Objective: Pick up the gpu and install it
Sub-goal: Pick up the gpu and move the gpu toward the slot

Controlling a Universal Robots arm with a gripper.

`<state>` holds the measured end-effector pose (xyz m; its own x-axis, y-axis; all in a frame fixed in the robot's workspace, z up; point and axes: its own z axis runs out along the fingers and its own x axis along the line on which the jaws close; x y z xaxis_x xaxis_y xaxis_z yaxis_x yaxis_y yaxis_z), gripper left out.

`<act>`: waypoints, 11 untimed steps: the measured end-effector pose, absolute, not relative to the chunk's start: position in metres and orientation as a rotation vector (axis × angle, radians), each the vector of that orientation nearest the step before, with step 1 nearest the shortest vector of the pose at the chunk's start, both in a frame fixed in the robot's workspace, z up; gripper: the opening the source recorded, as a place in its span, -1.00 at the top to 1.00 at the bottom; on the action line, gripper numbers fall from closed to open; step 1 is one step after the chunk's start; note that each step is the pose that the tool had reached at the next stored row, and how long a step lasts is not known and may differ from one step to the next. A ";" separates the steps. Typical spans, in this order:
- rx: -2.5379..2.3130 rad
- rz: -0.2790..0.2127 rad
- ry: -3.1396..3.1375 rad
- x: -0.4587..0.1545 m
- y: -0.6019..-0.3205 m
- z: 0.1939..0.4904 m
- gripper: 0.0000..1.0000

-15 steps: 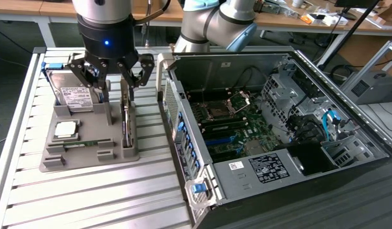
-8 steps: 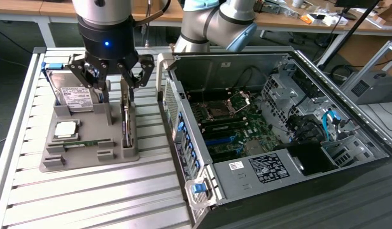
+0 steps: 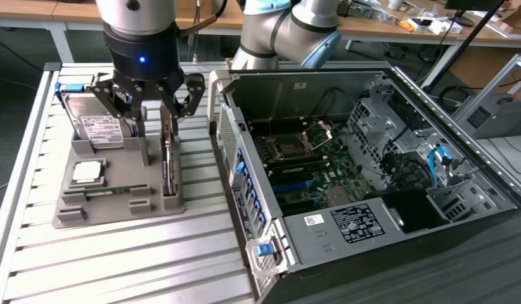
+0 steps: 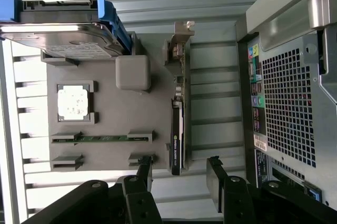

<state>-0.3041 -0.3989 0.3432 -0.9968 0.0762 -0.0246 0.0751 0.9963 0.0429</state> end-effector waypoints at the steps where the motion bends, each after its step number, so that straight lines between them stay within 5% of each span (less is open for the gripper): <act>1: 0.118 0.065 3.113 -0.304 -0.399 0.343 -0.08; 11: 0.118 0.065 3.112 -0.304 -0.399 0.341 -0.08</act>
